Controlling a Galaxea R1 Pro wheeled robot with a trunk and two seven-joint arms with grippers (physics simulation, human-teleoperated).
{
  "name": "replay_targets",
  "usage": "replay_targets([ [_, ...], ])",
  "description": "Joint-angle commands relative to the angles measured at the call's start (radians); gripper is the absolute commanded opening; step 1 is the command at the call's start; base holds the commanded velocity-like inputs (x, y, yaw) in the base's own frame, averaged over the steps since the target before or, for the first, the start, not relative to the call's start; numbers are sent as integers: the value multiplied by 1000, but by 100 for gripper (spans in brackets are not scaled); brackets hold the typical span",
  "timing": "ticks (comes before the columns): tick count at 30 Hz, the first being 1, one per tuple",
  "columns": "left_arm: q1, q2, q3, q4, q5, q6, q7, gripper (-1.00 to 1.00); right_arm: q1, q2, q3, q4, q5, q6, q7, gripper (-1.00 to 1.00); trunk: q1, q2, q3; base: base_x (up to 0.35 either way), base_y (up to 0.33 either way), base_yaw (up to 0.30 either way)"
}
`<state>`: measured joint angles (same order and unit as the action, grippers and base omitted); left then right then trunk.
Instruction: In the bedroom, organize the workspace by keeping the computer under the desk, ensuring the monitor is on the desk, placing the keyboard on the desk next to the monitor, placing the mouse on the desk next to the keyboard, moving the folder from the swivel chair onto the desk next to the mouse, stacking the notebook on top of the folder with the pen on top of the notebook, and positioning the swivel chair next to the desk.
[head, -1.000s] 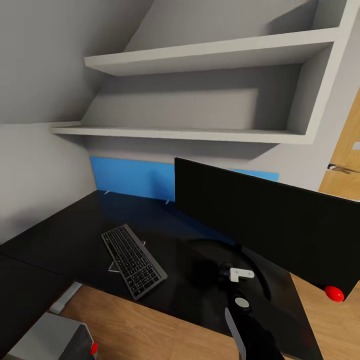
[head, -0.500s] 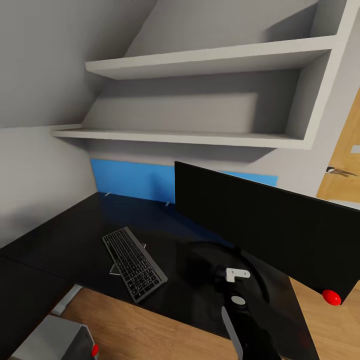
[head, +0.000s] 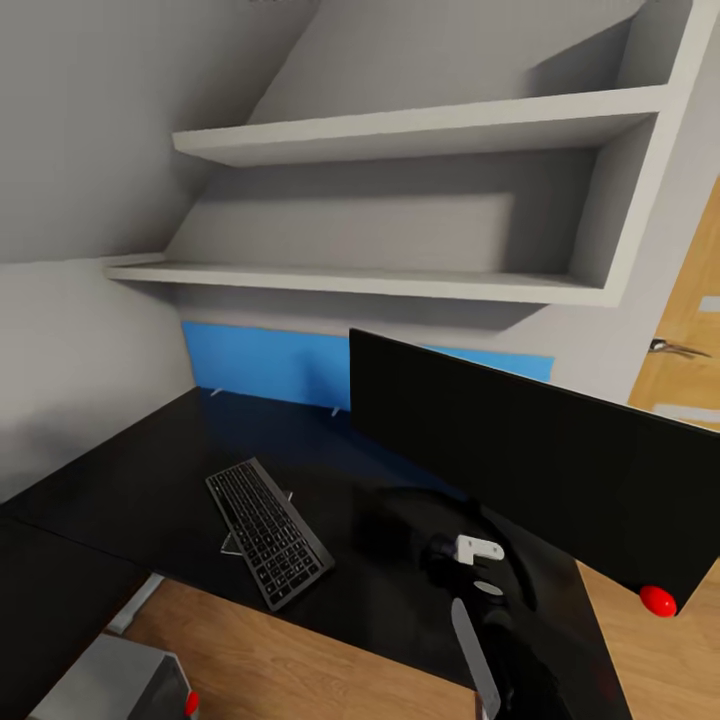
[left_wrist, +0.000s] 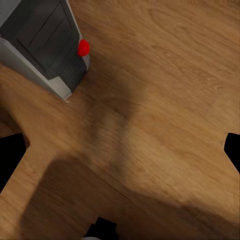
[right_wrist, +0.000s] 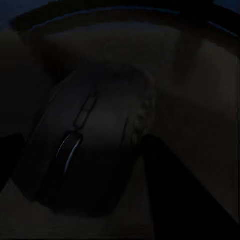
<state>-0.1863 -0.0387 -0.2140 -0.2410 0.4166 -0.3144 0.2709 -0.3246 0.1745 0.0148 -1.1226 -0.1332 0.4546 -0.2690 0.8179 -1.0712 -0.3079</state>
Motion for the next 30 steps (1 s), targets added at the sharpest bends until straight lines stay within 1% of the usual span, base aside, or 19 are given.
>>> replay_targets([
  [1,-1,0,-8,0,6,-3,7,100,12,0,67,-12,-20,-5,-14,-100,-4,6,2,0,0,0],
  [4,-1,0,-9,0,6,-4,7,100,13,0,81,-14,-19,-8,-12,-100,-15,27,11,0,0,37],
  [6,-1,1,-9,0,6,-4,7,100,13,0,81,-16,-18,-8,-13,-100,-23,41,18,0,0,186],
  [7,-1,-2,-12,0,5,-2,8,100,23,0,79,-60,-17,-4,-15,-100,-27,48,21,0,0,262],
  [8,-1,-3,-13,0,4,2,8,100,33,0,79,-78,-16,-3,-15,-100,-31,55,24,0,0,264],
  [9,-1,-1,-14,42,4,3,7,100,51,0,79,-120,-15,0,-16,-100,-35,62,26,0,0,245],
  [10,-1,-1,-14,65,4,2,6,100,57,0,79,-131,-14,1,-16,-100,-38,69,29,0,0,239],
  [11,-1,0,-16,132,1,-2,4,100,80,0,79,-164,-14,2,-16,-100,-42,76,31,0,0,233],
  [14,-1,1,-17,188,-6,-12,2,100,108,0,79,-201,-14,2,-16,-100,-54,97,38,0,0,231],
  [15,-1,2,-17,195,-8,-14,2,100,112,0,79,-207,-14,2,-16,-100,-58,104,40,0,0,229],
  [16,-1,11,-17,204,-11,-17,-4,100,118,0,79,-217,-14,3,-16,-100,-61,111,42,0,0,208],
  [17,-1,17,-17,207,-12,-19,-10,100,121,0,79,-221,-14,3,-16,-100,-65,118,45,0,0,179],
  [18,-1,27,-17,211,-13,-22,-29,100,124,0,79,-226,-15,3,-16,-100,-69,125,47,0,0,115],
  [22,-1,43,-17,217,-14,-28,-93,100,129,0,79,-233,-17,4,-15,-100,-84,153,59,0,0,57],
  [26,-1,46,-17,219,-15,-38,-112,100,132,0,80,-234,-18,4,-15,-100,-100,181,71,0,0,15],
  [30,-1,48,-15,219,-11,-65,-118,100,134,0,79,-237,-17,5,-15,-100,-115,209,84,0,0,4],
])
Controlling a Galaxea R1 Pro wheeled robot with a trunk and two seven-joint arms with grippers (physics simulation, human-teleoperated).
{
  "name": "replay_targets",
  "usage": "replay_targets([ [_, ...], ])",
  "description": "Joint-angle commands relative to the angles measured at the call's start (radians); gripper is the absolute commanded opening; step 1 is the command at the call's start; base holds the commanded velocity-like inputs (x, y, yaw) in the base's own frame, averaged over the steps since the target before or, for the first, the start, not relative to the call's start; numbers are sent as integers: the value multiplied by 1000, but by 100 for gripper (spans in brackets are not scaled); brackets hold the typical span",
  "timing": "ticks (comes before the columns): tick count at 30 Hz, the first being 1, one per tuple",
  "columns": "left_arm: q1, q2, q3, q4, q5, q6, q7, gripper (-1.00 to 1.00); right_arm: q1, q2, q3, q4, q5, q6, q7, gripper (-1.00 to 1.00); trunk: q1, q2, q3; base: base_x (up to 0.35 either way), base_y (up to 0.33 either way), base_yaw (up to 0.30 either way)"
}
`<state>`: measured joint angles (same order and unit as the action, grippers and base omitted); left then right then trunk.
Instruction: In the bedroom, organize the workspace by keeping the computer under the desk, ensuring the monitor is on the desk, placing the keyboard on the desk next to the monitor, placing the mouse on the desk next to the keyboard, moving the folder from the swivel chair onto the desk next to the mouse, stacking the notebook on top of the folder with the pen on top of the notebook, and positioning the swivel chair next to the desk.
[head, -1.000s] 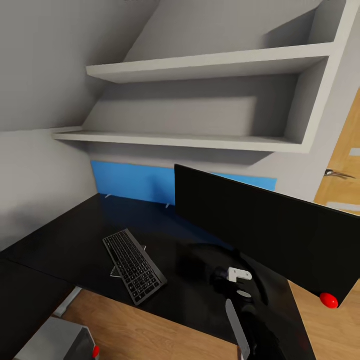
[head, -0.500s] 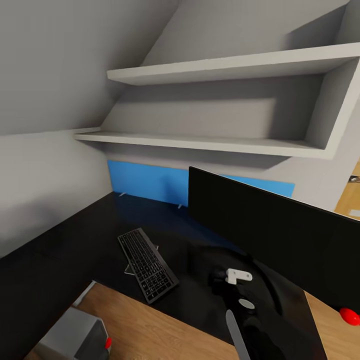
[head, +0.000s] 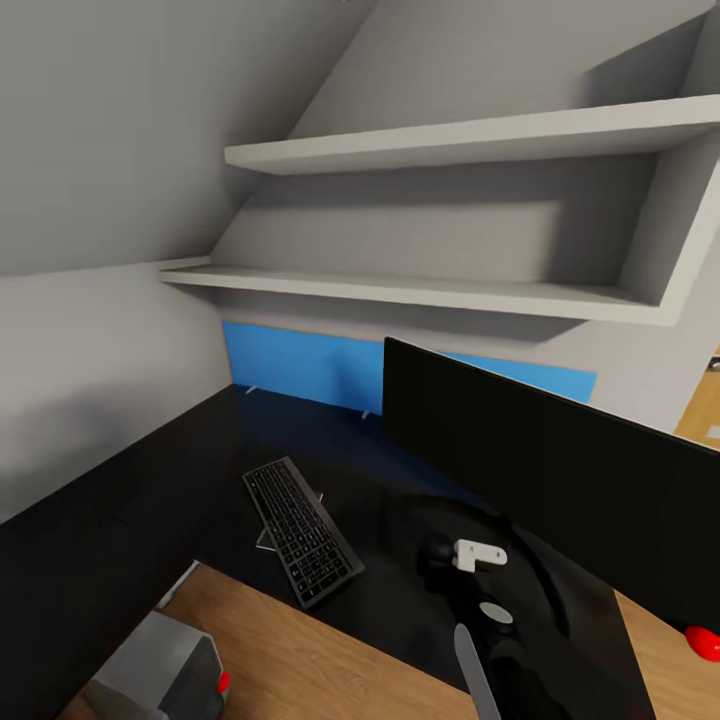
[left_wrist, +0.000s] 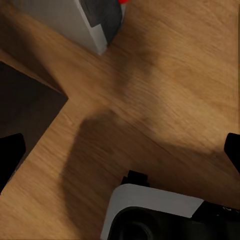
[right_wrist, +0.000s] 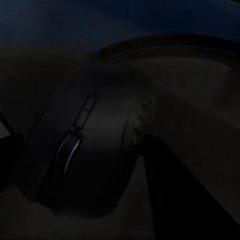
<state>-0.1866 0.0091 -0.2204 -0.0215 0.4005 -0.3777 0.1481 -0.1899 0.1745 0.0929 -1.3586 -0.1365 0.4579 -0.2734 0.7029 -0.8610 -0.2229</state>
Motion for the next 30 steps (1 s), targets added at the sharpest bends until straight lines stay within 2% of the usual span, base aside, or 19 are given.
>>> replay_targets([
  [1,0,1,-8,0,6,-4,4,100,-1,0,1,-3,-14,2,-10,-100,-4,6,2,0,0,1],
  [7,0,2,-4,0,22,-8,2,100,1,0,1,-17,-14,4,-11,-100,-27,48,21,-78,0,0],
  [14,0,1,-4,0,26,-8,2,100,1,0,1,-15,-13,4,-12,-100,-54,97,43,-297,0,2],
  [20,0,1,-4,0,26,-8,2,100,1,0,2,-11,-10,3,-12,-100,-77,139,59,-255,-33,142],
  [30,0,3,-2,0,26,-9,3,100,1,0,2,-10,-9,3,-12,-100,-77,139,52,-31,-7,236],
])
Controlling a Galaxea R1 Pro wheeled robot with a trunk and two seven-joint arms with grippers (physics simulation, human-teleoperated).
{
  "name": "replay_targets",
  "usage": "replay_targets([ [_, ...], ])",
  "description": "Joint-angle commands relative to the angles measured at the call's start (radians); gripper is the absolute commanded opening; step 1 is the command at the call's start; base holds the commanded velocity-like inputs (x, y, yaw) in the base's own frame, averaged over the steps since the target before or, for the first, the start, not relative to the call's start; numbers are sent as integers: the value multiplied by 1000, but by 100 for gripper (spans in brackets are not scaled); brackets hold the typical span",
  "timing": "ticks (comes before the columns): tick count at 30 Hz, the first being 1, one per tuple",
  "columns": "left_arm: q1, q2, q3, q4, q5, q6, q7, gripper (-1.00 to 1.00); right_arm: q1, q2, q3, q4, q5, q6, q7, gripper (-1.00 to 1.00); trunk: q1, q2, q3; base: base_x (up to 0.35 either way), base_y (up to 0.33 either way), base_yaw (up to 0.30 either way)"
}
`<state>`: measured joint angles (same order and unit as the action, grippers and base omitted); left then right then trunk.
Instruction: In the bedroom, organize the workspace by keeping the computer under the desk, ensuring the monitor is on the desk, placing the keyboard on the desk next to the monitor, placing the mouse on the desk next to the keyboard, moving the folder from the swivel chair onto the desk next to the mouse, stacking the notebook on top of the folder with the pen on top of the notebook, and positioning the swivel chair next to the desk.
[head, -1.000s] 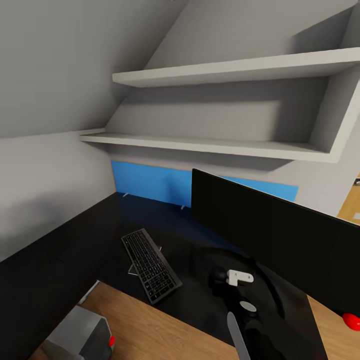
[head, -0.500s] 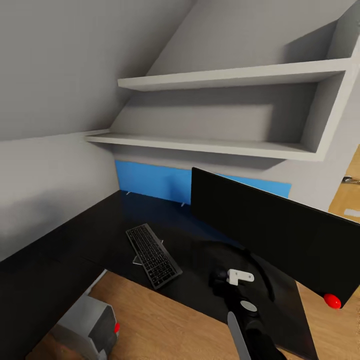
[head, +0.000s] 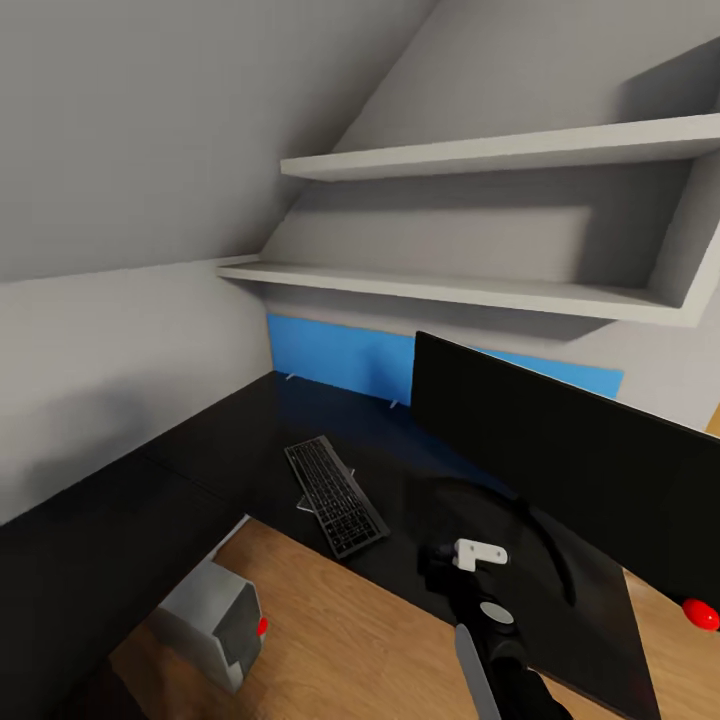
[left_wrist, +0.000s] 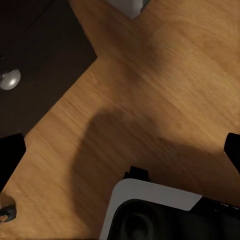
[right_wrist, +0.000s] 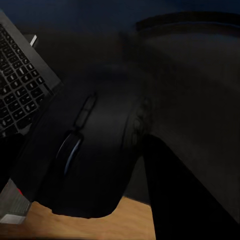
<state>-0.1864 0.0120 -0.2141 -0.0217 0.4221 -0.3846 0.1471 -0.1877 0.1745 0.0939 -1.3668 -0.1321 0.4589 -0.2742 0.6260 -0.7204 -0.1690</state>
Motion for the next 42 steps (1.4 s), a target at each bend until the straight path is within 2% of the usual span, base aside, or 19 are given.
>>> replay_targets([
  [1,-1,0,-8,0,5,-2,4,100,0,0,1,-2,-14,2,-11,-100,0,-1,-2,-4,-1,248],
  [12,-1,6,-8,0,20,-2,3,100,1,0,4,4,-14,1,-11,-100,0,-1,-10,-1,0,251],
  [13,-1,6,-8,0,20,-2,3,100,1,0,9,5,-14,1,-11,-100,0,-1,-11,-31,0,252],
  [14,-1,6,-8,0,21,-2,3,100,1,0,41,6,-13,-1,-12,-100,0,-1,-11,-86,0,252],
  [17,-1,6,-8,0,20,-2,3,100,1,0,51,11,-12,-2,-13,-100,0,-1,-14,-72,0,252],
  [25,-1,6,-8,0,21,-2,4,100,1,0,52,11,-18,2,-11,-100,0,-1,-18,-5,0,235],
  [34,-1,6,-8,0,21,-2,5,100,1,0,52,6,-23,3,-10,-100,0,-1,-19,0,0,81],
  [42,-1,6,-8,0,21,-2,6,100,1,0,51,6,-18,0,-11,-100,0,-1,-19,0,0,253],
])
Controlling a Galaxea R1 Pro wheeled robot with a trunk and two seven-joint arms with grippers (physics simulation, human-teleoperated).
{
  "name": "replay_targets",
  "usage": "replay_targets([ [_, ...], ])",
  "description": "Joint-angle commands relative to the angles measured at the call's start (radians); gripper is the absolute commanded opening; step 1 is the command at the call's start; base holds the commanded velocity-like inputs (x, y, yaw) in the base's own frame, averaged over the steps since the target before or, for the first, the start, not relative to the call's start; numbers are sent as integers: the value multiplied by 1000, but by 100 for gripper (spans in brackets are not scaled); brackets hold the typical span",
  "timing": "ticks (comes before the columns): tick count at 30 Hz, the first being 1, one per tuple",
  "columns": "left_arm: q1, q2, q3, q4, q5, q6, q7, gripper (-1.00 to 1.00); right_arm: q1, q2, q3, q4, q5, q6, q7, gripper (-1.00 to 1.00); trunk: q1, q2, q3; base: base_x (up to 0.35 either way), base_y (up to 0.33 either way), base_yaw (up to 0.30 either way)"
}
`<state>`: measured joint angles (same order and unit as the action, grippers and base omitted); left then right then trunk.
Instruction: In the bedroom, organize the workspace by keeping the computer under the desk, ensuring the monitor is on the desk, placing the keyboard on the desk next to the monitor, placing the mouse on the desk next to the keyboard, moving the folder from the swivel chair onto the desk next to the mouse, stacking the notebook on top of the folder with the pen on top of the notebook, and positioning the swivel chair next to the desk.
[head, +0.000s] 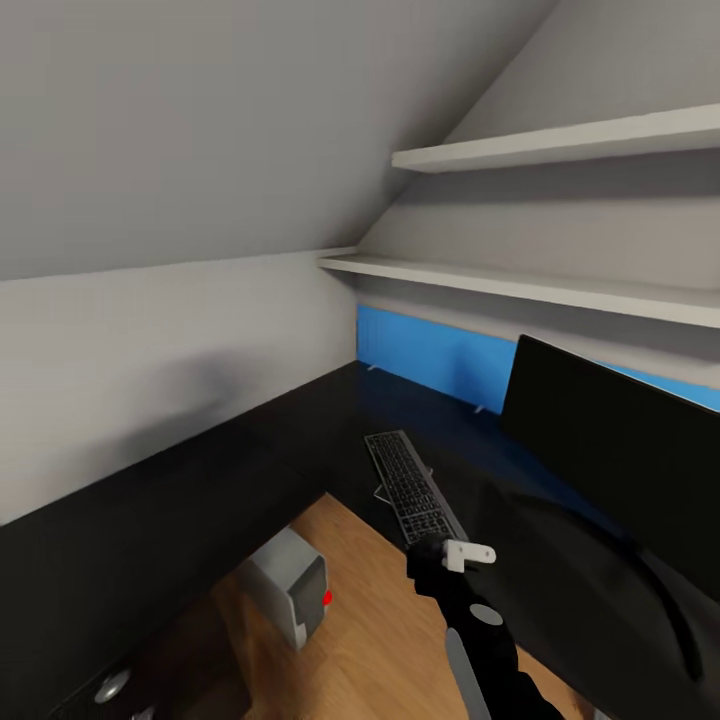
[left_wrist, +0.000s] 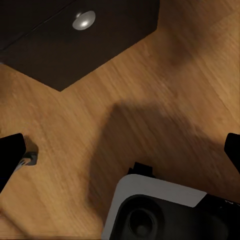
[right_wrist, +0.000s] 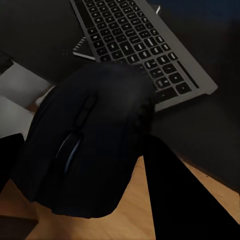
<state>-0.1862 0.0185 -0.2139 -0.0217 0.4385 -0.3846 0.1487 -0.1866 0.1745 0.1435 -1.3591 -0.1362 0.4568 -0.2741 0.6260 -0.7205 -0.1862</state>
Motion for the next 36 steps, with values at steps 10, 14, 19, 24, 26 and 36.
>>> replay_targets([
  [10,-1,0,-9,0,5,-2,5,100,-1,0,2,1,-10,-1,-14,-100,0,-1,-2,0,0,275],
  [14,-1,0,-9,0,5,-2,5,100,-1,0,2,1,-10,-2,-15,-100,0,-1,-2,0,0,276],
  [19,-1,0,-9,0,5,-2,5,100,-1,0,2,3,-10,-3,-16,-100,0,-1,-2,0,0,277],
  [24,-1,0,-9,0,5,-1,5,100,-1,0,2,4,-10,-3,-16,-100,0,-1,-2,0,0,277],
  [26,-1,0,-9,0,5,-2,5,100,-1,0,2,4,-10,-2,-15,-100,0,-1,-2,0,0,278],
  [36,-1,0,-9,0,5,-1,5,100,0,0,5,-2,-13,3,-11,-100,0,-1,-2,0,0,137],
])
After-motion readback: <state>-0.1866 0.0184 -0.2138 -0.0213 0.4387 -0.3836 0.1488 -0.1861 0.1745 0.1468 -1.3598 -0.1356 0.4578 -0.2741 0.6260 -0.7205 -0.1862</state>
